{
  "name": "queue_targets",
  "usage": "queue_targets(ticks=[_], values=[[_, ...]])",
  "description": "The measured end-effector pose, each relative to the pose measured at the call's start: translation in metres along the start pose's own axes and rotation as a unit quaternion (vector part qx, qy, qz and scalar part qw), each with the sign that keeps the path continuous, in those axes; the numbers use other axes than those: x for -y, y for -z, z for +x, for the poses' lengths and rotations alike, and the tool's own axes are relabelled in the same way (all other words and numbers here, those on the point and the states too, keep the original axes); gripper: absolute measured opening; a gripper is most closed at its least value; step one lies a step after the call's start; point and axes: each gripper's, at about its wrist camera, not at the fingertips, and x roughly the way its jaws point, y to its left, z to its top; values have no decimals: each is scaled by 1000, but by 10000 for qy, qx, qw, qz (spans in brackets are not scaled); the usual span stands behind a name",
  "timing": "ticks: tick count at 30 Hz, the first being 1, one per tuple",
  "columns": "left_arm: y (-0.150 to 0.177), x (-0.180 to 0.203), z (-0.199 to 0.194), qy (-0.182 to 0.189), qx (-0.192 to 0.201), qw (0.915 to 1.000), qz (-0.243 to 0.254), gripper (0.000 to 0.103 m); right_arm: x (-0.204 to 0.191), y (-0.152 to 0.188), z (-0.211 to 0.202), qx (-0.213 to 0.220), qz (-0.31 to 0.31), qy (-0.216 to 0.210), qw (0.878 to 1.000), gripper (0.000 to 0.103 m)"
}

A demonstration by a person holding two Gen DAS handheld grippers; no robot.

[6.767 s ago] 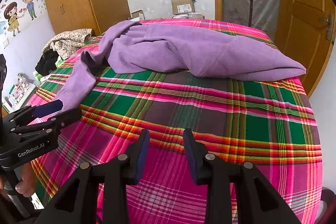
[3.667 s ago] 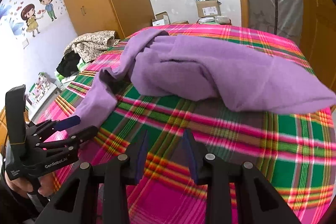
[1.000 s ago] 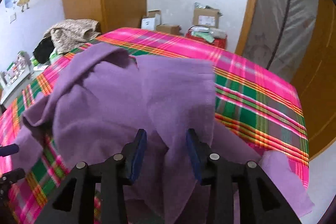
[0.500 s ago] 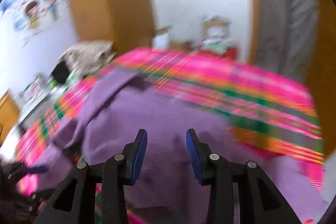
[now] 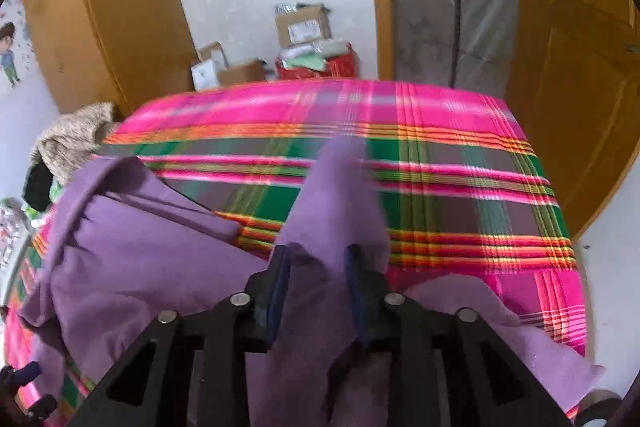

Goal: Fold clothes

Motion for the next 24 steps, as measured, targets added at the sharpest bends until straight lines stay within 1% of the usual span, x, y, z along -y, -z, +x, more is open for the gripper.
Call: queue_targets(ticks=[1, 2, 3, 7, 11, 14, 16, 19, 20, 21, 22, 23, 24], values=[[0, 0, 0, 8, -4, 10000, 1, 64, -4, 0, -3, 48, -60, -201, 9998, 37], [-1, 0, 2, 16, -15, 10000, -3, 64, -11, 1, -4, 45, -209, -380, 9990, 41], [-1, 0, 3, 25, -26, 10000, -4, 64, -21, 1, -3, 17, -405, -517, 9978, 42], [-2, 0, 2, 29, 0, 10000, 22, 64, -61, 2, 12, -114, -1095, -901, 9898, 42], [-3, -4, 0, -4, 37, 10000, -9, 64, -81, -6, 28, -178, -1523, -1037, 9827, 42], [-4, -9, -1, -29, 51, 10000, -53, 64, -93, -15, 36, -304, -1782, -1266, 9753, 42], [-4, -11, 1, -37, 41, 9999, -86, 64, -100, -18, 44, -506, -1952, -1401, 9694, 44], [-4, -12, 4, -29, 1, 9999, -99, 64, -104, -15, 56, -778, -2103, -1371, 9648, 44], [-4, -12, 5, -27, -9, 9999, -99, 64, -104, -15, 58, -820, -2071, -1382, 9650, 42], [-4, -12, 6, -28, -12, 9999, -100, 64, -104, -15, 59, -854, -2039, -1395, 9652, 26], [-4, -13, 6, -28, -14, 9999, -107, 64, -104, -15, 57, -822, -2007, -1416, 9659, 13], [-4, -14, 7, -28, -15, 9999, -115, 64, -105, -14, 53, -771, -2037, -1401, 9659, 4], [-4, -14, 7, -29, -17, 9999, -123, 64, -107, -14, 50, -720, -2067, -1387, 9659, 4]])
